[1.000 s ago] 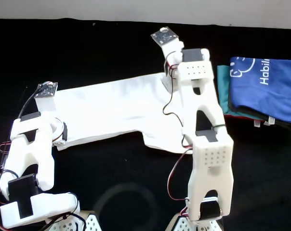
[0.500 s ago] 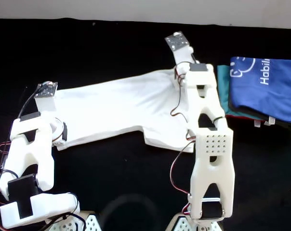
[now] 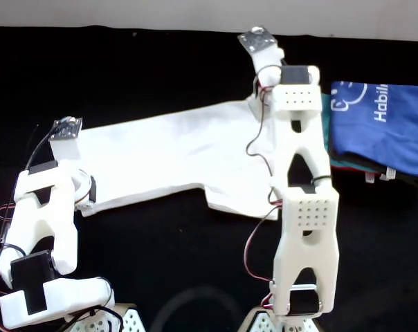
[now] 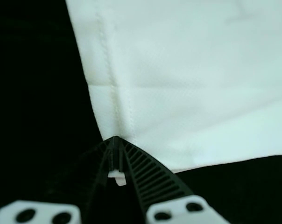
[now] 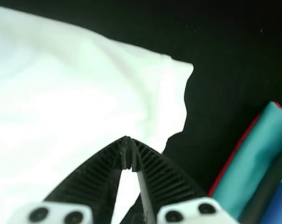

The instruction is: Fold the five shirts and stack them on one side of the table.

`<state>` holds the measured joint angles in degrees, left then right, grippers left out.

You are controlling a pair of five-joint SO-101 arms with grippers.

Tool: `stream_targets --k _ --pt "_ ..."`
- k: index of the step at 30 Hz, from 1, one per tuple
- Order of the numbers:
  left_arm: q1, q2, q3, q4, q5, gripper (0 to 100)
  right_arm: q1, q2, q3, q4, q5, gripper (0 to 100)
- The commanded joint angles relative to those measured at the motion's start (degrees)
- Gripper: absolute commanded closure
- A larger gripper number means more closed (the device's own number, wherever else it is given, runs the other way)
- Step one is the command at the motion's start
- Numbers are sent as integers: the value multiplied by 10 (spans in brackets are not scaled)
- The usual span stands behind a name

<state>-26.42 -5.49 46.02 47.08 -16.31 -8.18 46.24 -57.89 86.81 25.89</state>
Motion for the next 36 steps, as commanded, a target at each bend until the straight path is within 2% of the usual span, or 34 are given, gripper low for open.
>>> stream_targets --k 1,4,8,12,16,22,25,29,32,36 --pt "3 0 1 -4 -4 991 -7 -46 -69 83 6 990" --pt "3 0 1 -4 -4 991 -7 -46 -118 144 5 990" --pt "3 0 4 -5 -4 991 -7 -48 -131 144 -3 990" --pt "3 0 4 -5 -3 991 -30 -77 -113 145 -65 990" --pt "3 0 4 -5 24 991 -64 -177 28 145 -71 990" --pt "3 0 4 -5 27 991 -155 -317 367 127 -69 985" --pt "2 0 3 -11 27 991 -194 -324 496 95 -69 910" --pt "2 0 4 -12 27 991 -241 -326 581 76 -36 818" --pt "2 0 4 -12 27 991 -256 -325 611 82 -2 808" --pt "2 0 4 -12 27 991 -240 -322 617 79 55 807"
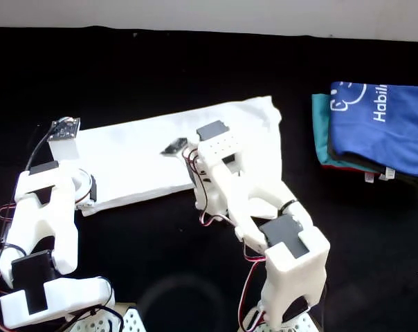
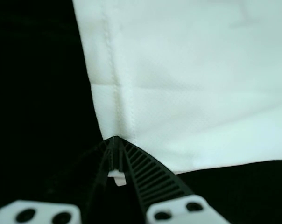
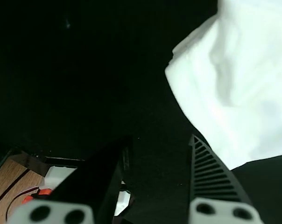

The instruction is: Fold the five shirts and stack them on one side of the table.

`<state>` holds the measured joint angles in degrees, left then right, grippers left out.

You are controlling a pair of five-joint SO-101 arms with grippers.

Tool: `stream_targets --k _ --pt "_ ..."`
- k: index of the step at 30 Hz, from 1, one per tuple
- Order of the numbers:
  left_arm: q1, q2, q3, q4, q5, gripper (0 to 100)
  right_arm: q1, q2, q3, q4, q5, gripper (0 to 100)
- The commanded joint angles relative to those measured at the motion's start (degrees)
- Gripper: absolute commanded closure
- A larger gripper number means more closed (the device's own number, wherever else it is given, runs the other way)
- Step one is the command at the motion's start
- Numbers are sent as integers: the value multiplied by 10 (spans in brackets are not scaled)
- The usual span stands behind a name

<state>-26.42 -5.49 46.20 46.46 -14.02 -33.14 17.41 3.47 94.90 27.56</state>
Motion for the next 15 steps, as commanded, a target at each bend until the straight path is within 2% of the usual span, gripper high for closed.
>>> stream_targets --k 1,7,15 --pt "2 0 2 -6 4 991 18 -34 3 -2 52 807" --pt "2 0 2 -6 4 991 60 -34 3 -29 97 807" --pt "2 0 2 -6 4 991 63 -30 18 -78 122 807"
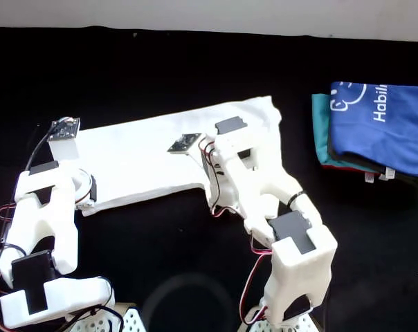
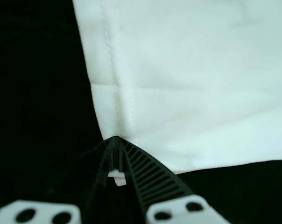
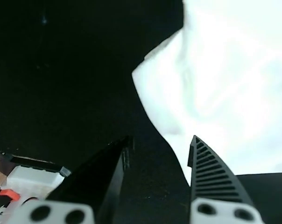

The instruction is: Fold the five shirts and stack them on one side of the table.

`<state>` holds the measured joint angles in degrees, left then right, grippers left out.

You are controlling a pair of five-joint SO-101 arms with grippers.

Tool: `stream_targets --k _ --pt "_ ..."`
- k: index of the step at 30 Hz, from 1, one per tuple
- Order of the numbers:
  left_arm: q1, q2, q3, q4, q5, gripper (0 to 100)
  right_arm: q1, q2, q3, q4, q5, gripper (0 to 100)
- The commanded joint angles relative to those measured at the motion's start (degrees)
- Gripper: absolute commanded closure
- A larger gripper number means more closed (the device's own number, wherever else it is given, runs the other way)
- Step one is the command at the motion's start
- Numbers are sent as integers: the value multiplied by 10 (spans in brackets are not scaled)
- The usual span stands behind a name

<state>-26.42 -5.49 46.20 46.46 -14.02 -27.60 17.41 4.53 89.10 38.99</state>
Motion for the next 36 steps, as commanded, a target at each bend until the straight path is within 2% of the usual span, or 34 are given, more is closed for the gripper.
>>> stream_targets --k 1,5,14,18,20,23,27,31,36 --pt "2 0 2 -6 4 991 7 -25 15 -34 9 807" --pt "2 0 2 -6 4 991 8 29 26 -70 9 807" --pt "1 0 2 -6 4 991 9 134 -34 -71 7 807" --pt "1 0 2 -6 4 991 32 153 -39 -73 8 813" --pt "1 0 2 -6 4 991 46 156 -39 -73 8 858" --pt "1 0 2 -6 4 991 65 154 -39 -72 9 998" --pt "1 0 2 -6 4 991 85 152 -50 -69 10 995" --pt "0 0 2 -6 4 991 94 152 -129 -21 10 993" --pt "0 0 2 -6 4 991 96 155 -298 71 11 993"
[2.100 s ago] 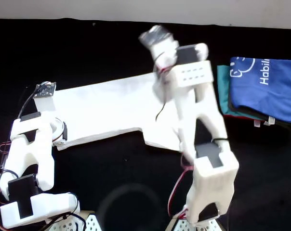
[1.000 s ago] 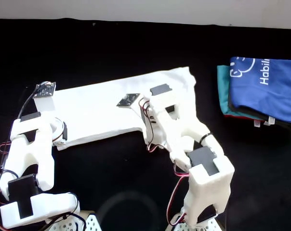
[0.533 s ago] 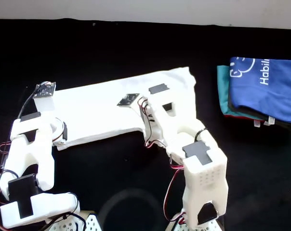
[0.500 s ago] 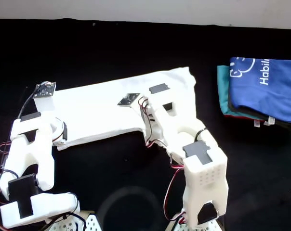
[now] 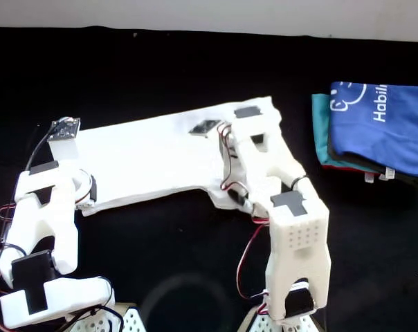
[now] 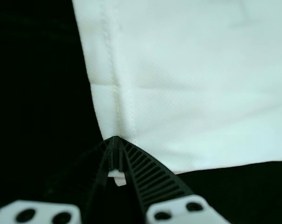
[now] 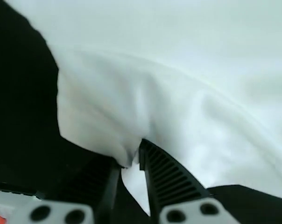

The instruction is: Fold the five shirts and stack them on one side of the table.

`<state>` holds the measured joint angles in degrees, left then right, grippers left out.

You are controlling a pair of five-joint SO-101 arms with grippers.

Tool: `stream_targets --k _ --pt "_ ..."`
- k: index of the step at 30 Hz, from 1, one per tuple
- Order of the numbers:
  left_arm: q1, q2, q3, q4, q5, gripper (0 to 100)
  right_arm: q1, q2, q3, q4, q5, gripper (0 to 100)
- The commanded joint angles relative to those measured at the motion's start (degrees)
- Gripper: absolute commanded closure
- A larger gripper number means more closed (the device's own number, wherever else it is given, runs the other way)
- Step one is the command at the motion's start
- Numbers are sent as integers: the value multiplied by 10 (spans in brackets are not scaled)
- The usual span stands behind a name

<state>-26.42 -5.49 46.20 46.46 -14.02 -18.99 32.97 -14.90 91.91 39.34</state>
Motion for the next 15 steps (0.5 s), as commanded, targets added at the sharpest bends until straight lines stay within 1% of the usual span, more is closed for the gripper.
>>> stream_targets --k 1,4,7,12,15 --pt "0 0 2 -6 4 991 11 0 -136 54 7 993" --pt "0 0 2 -6 4 991 15 2 -203 62 7 993" --pt "0 0 2 -6 4 991 16 3 -233 54 7 993" --pt "0 0 2 -6 5 991 16 7 -234 -30 7 993" --pt "0 0 2 -6 5 991 16 42 -243 -72 7 993"
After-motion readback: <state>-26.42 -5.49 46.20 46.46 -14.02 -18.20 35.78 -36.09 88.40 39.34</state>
